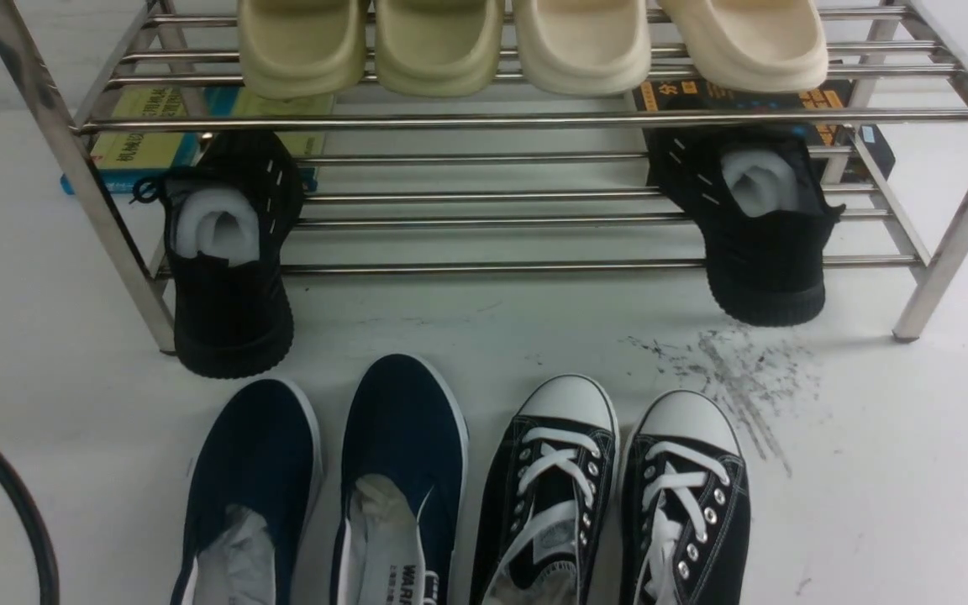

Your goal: Take the shoes off the shelf with your hand on the white table.

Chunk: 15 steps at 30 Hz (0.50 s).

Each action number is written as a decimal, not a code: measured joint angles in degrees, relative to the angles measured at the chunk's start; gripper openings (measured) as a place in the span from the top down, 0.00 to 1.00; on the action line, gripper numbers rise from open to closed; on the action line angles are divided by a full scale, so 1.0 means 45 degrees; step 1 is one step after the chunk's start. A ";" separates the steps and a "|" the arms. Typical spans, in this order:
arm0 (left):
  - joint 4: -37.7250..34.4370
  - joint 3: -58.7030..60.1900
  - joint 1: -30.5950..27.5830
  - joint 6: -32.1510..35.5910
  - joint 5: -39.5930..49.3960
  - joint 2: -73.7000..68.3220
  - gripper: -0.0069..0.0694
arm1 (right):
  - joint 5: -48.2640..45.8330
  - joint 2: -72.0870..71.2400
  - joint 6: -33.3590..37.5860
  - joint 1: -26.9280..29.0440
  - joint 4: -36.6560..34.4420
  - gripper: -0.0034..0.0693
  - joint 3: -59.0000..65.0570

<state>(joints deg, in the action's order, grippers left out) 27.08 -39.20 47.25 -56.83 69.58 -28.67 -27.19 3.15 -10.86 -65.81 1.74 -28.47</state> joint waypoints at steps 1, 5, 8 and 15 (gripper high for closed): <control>0.0027 0.0000 0.0000 0.0000 0.0000 0.0000 0.74 | 0.0072 0.0000 0.0000 0.0000 0.0000 0.97 0.0181; 0.0057 0.0000 0.0000 -0.0011 0.0000 0.0000 0.74 | 0.0279 0.0105 0.0011 0.0000 0.0003 0.97 0.0392; 0.0119 0.0000 0.0000 -0.0011 0.0000 0.0000 0.74 | 0.0284 0.0133 0.0011 0.0000 0.0003 0.96 0.0392; 0.0390 0.0000 0.0000 -0.0011 0.0036 0.0000 0.73 | 0.0324 0.0174 0.0011 0.0000 0.0016 0.96 0.0392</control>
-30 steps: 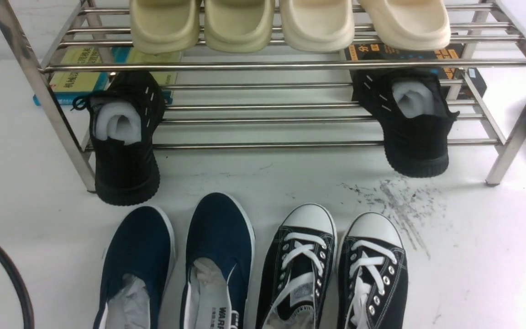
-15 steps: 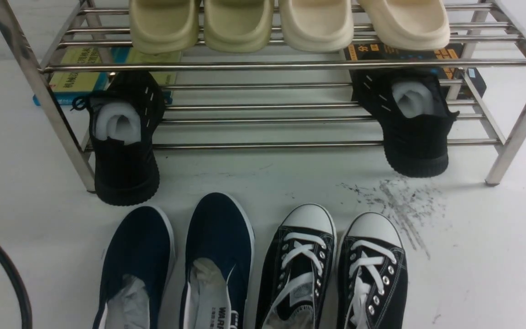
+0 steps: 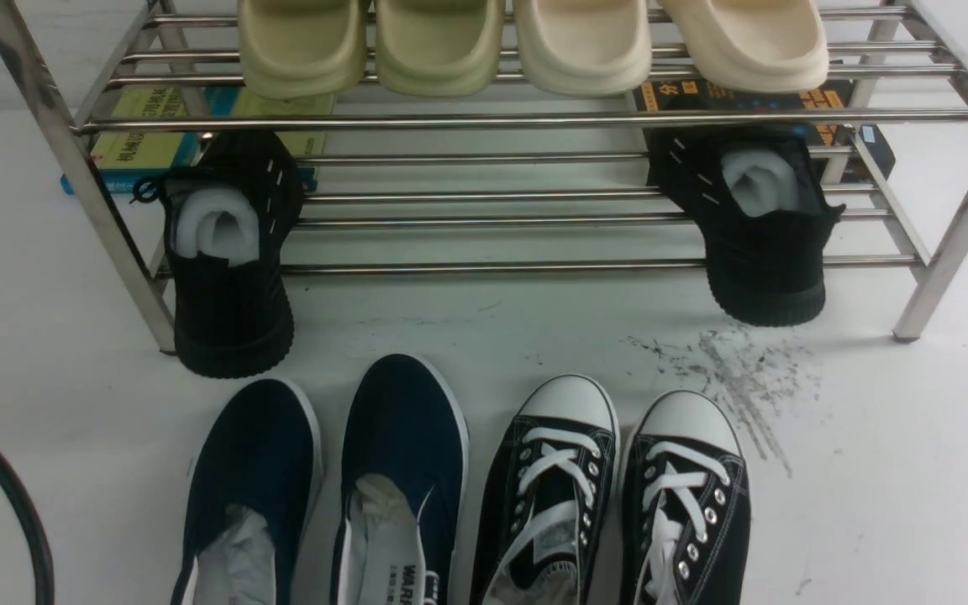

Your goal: Take the shoes off the shelf with your hand on the white table.

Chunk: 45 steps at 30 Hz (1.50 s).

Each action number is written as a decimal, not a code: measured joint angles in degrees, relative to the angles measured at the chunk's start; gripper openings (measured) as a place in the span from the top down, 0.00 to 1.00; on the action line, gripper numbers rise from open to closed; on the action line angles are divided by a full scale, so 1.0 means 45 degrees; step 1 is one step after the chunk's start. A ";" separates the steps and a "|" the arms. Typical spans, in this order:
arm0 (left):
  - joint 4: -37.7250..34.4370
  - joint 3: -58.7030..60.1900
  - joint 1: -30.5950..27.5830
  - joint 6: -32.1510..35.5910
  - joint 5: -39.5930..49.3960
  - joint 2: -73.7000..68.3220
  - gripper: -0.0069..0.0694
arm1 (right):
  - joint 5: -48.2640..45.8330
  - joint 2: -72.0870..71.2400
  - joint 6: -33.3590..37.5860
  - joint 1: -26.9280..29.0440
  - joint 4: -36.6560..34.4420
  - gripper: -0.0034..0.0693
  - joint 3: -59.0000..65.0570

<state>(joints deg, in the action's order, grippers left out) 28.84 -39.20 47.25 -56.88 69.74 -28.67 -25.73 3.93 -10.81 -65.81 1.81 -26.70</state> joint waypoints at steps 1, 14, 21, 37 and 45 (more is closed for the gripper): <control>0.0014 0.0000 0.0000 0.0000 0.0000 0.0000 0.73 | 0.0000 0.0000 0.0000 0.0000 0.0016 0.96 0.0000; 0.0237 0.0000 0.0000 -0.0025 0.0220 0.0000 0.72 | 0.0000 0.0000 0.0000 0.0000 0.0016 0.95 0.0000; 0.0180 0.0000 0.0000 -0.0025 0.0220 0.0000 0.72 | 0.0028 0.0000 0.0000 0.0000 0.0016 0.94 0.0215; -0.0752 0.0000 0.0000 -0.0025 0.0220 0.0000 0.70 | -0.0001 -0.1008 0.0000 0.6970 -0.0585 0.93 0.4036; -0.0905 0.0000 0.0000 -0.0025 0.0220 0.0000 0.70 | 0.0030 -0.1008 0.0000 1.1288 0.0162 0.92 0.5623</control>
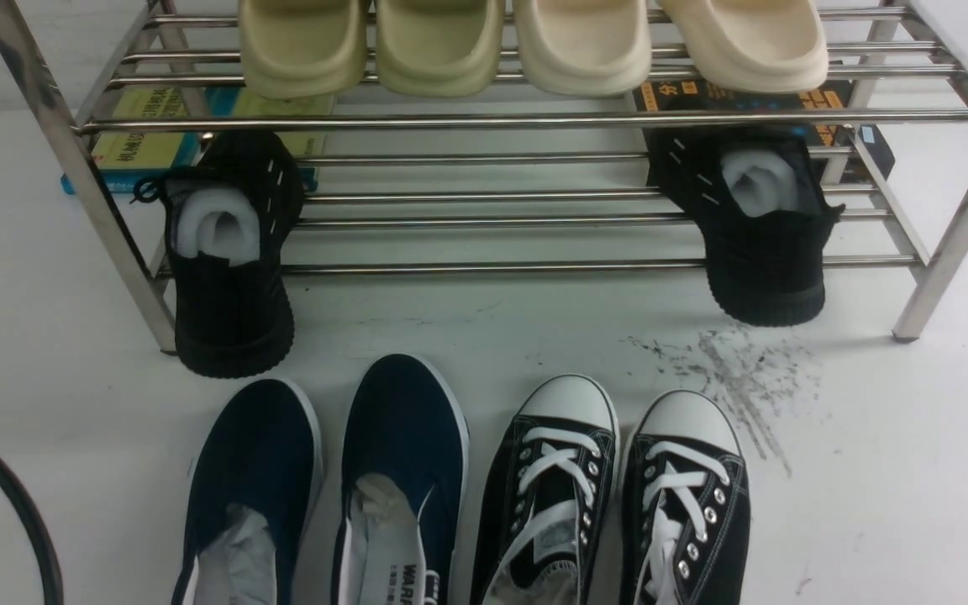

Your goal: Take the shoes off the shelf with your hand on the white table.

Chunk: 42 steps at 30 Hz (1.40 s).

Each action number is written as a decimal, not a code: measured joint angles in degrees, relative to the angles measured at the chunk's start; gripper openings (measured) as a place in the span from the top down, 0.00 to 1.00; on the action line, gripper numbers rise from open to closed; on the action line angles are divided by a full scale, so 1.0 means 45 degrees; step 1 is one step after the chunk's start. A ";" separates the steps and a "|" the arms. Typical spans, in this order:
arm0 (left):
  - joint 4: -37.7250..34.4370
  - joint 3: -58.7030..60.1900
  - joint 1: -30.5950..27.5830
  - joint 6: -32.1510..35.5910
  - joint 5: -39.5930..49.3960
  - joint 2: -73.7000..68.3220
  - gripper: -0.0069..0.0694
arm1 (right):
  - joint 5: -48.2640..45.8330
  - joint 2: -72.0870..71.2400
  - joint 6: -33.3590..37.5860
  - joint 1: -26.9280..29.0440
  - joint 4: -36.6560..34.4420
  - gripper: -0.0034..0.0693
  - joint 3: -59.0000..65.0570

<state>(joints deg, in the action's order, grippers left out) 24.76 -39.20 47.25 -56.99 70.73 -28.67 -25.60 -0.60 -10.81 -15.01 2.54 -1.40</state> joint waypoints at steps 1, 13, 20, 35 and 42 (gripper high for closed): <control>-0.0019 0.0000 0.0000 0.0000 0.0000 0.0000 0.70 | -0.0014 0.0000 0.0000 0.0576 0.0116 0.92 0.0266; -0.0575 -0.0319 0.0000 0.0335 0.0000 0.0000 0.73 | 0.0563 0.0000 0.0000 0.2796 0.0441 0.90 0.0440; -0.1113 -0.2250 0.0000 0.1631 0.0000 0.0000 0.87 | 0.0577 0.0000 0.0000 0.3317 0.0572 0.89 0.0440; -0.2992 -0.0752 0.0000 0.2354 -0.3384 0.0000 0.91 | 0.0591 0.0000 0.0000 0.3336 0.0718 0.89 0.0453; -0.3445 0.1709 0.0000 0.2342 -0.8505 0.0000 0.91 | 0.0591 0.0000 0.0000 0.3336 0.0718 0.89 0.0453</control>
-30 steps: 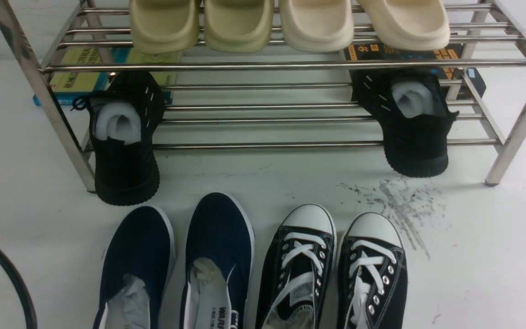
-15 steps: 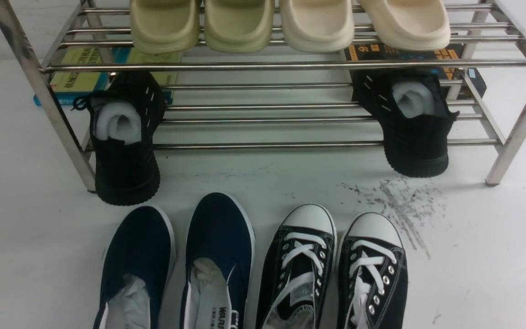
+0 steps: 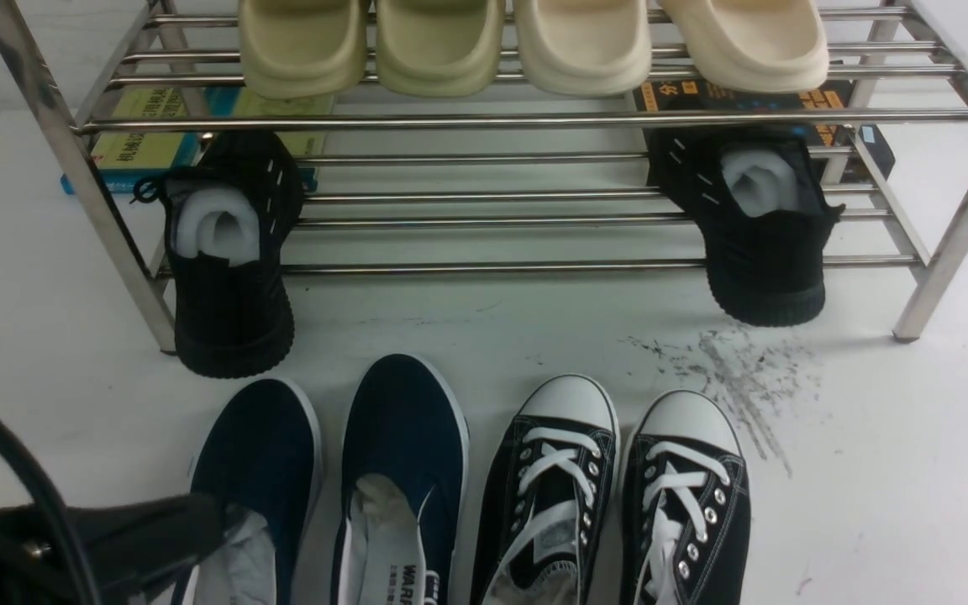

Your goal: Take the shoes off the shelf with your hand on the white table.

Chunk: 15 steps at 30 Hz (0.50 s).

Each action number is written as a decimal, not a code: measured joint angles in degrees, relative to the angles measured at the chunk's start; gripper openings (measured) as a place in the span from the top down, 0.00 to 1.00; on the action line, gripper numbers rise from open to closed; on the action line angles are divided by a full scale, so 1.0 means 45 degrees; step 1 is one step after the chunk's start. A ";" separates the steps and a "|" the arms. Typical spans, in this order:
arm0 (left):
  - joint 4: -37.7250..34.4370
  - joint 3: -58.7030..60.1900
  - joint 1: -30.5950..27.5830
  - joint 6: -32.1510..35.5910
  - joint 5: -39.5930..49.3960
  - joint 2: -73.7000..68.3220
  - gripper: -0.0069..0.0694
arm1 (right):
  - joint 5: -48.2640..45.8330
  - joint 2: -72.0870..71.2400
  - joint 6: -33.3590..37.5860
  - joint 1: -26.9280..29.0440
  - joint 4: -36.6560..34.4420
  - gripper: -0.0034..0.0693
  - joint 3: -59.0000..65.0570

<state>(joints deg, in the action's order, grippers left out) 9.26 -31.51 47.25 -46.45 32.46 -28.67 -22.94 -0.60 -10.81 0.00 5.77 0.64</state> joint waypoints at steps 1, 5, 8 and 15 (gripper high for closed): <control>0.0003 0.0236 0.0000 0.0000 -0.0331 0.0000 0.91 | 0.0000 0.0000 -0.0011 0.0000 0.0000 0.89 0.0000; 0.0081 0.0590 0.0000 0.0000 -0.0672 0.0000 0.91 | 0.0000 0.0000 -0.0011 0.0000 0.0000 0.88 0.0000; 0.0637 0.0681 0.0000 0.0000 -0.0488 0.0000 0.90 | 0.0000 0.0000 -0.0011 0.0000 0.0000 0.87 0.0000; 0.1492 0.0696 0.0000 0.0000 -0.0204 0.0000 0.89 | 0.0000 0.0000 -0.0011 0.0000 0.0000 0.86 0.0000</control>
<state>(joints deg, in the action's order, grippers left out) 15.98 -28.38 47.25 -46.45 31.54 -28.67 -22.94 -0.60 -10.86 0.00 5.77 0.64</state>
